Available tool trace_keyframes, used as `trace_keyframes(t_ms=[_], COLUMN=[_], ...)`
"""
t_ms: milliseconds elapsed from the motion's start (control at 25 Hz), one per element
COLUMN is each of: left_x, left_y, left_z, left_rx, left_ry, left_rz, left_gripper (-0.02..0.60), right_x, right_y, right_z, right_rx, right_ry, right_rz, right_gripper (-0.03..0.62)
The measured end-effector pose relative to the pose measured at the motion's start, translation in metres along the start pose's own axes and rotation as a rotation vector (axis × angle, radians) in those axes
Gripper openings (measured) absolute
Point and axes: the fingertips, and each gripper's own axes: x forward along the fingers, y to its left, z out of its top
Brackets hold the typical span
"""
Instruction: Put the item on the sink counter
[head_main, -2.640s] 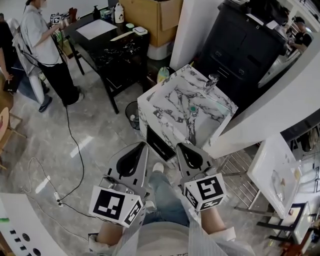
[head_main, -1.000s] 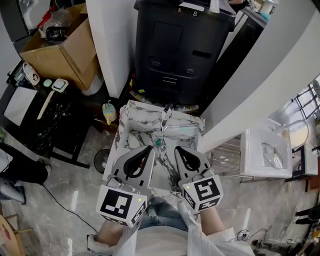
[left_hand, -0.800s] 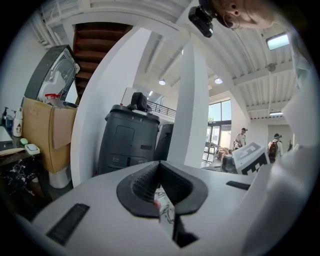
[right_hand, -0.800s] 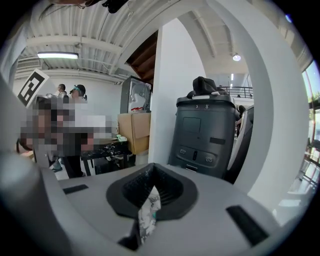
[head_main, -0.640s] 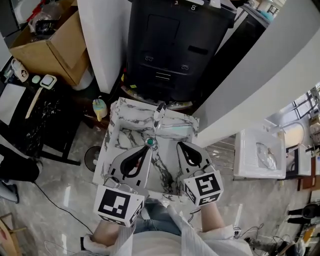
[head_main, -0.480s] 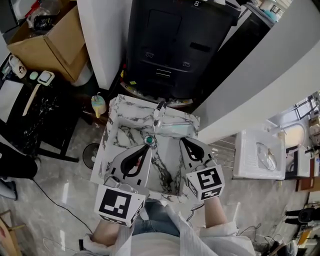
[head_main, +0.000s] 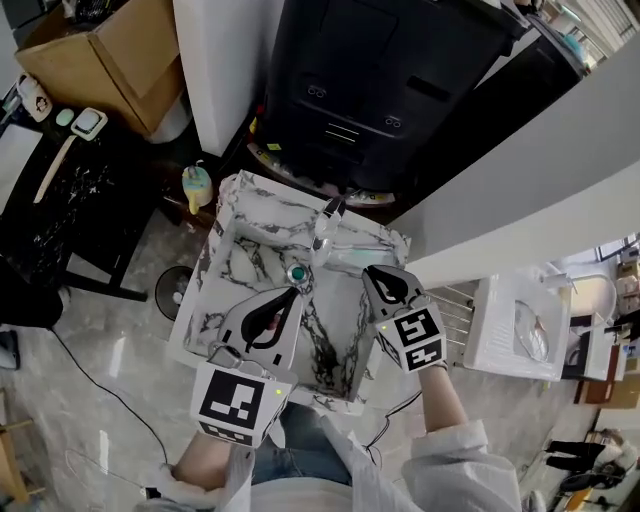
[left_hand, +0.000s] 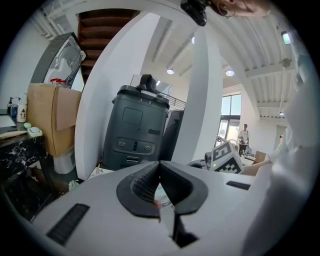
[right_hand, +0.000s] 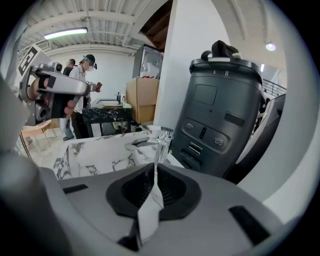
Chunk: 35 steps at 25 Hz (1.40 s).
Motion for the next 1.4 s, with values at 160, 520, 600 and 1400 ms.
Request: trace_keyframes(t_ms=[160,520,600,1400], left_x=[0.011,0.029,0.03,0.023], left_y=[0.006,0.008,0.009,0.032], left_z=[-0.011,-0.035,-0.038,-0.072], left_rx=[-0.005,-0.037,-0.048,-0.113], left_ry=[0.017,0.057,0.059,0.11], left_rz=[0.019,0.055,0.066,0.155], left_gripper=[0.015,0.015,0.015,0.015], right_x=[0.026,0.086,0.094,0.141], right_y=[-0.007,-0.025,-0.031,-0.038], right_z=[-0.017,-0.049,-0.056,-0.088], right_rx=[-0.024,-0.14,-0.165,-0.51], right_ry=[0.051,0.175,0.212,0.514], right_rz=[0.026,0.123,0.149,0.408], right_gripper=[0.014,0.063,0.066,0.084])
